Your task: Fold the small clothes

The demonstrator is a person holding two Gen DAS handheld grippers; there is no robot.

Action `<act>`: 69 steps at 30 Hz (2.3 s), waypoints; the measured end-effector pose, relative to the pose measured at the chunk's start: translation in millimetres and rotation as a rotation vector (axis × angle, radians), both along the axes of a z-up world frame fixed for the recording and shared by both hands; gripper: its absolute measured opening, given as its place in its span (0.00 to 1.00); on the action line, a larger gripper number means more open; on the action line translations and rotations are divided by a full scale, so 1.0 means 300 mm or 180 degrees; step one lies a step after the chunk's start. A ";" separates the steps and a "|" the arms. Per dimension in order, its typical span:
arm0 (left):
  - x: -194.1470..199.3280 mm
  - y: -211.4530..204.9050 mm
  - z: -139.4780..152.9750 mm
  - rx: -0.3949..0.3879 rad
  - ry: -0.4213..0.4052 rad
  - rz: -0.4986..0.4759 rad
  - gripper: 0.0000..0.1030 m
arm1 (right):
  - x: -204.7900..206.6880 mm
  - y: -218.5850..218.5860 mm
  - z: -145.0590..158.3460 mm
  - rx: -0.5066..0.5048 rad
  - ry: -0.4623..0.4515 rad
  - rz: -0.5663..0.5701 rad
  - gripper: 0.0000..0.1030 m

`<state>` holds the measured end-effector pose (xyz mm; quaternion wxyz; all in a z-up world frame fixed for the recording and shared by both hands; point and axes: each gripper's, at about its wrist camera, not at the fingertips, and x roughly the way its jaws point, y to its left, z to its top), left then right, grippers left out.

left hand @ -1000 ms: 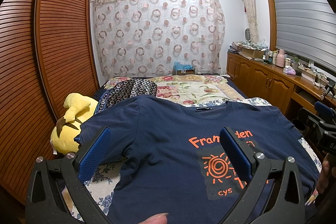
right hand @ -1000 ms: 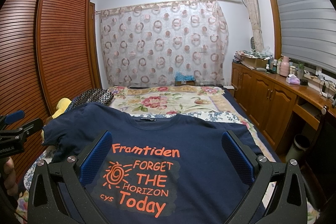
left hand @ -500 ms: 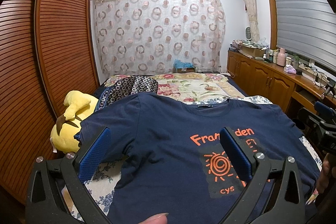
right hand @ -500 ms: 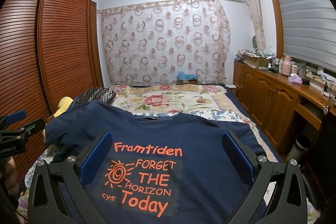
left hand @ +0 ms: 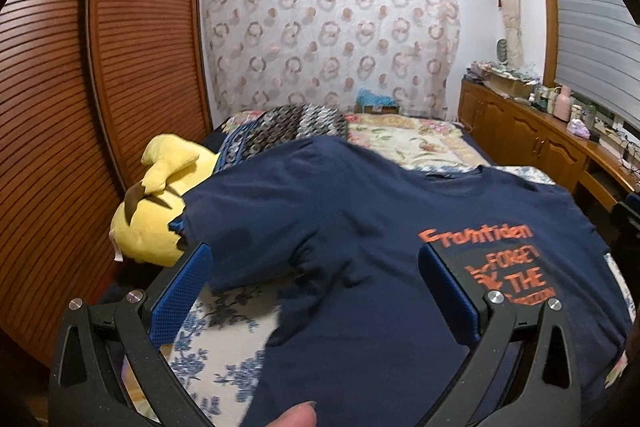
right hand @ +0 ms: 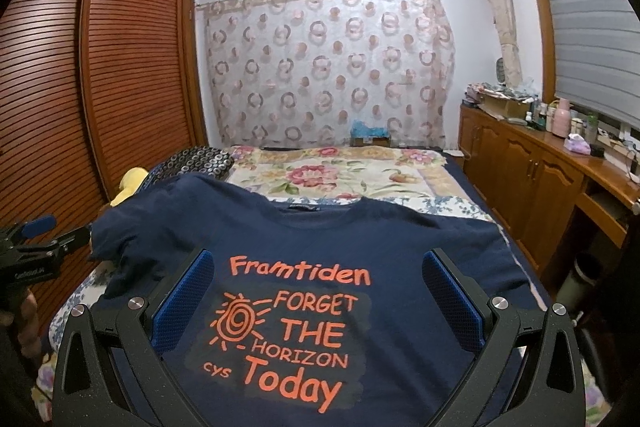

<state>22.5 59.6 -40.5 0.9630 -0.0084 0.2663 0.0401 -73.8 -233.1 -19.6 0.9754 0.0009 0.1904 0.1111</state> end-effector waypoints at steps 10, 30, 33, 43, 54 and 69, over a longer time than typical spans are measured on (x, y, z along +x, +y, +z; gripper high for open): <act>0.063 0.142 -0.094 -0.0039 0.0312 0.0071 1.00 | 0.025 0.028 0.013 -0.0080 0.0065 0.0242 1.00; 0.203 0.382 -0.155 -0.0394 0.0506 -0.0243 0.69 | 0.196 0.078 -0.059 -0.0357 0.0582 0.0732 1.00; 0.246 0.415 -0.161 -0.0496 0.0550 -0.0236 0.57 | 0.191 0.073 -0.057 -0.0392 0.0627 0.0793 1.00; 0.316 0.443 -0.196 -0.0587 0.0682 -0.0212 0.23 | 0.199 0.085 -0.062 -0.0419 0.0651 0.0855 1.00; 0.287 0.410 -0.063 -0.0547 0.0340 -0.0291 0.03 | 0.190 0.081 -0.084 -0.0324 0.0603 0.0760 1.00; 0.406 -0.008 0.096 -0.0313 0.0271 -0.1166 0.03 | 0.147 -0.011 -0.063 -0.0171 0.0491 0.0479 1.00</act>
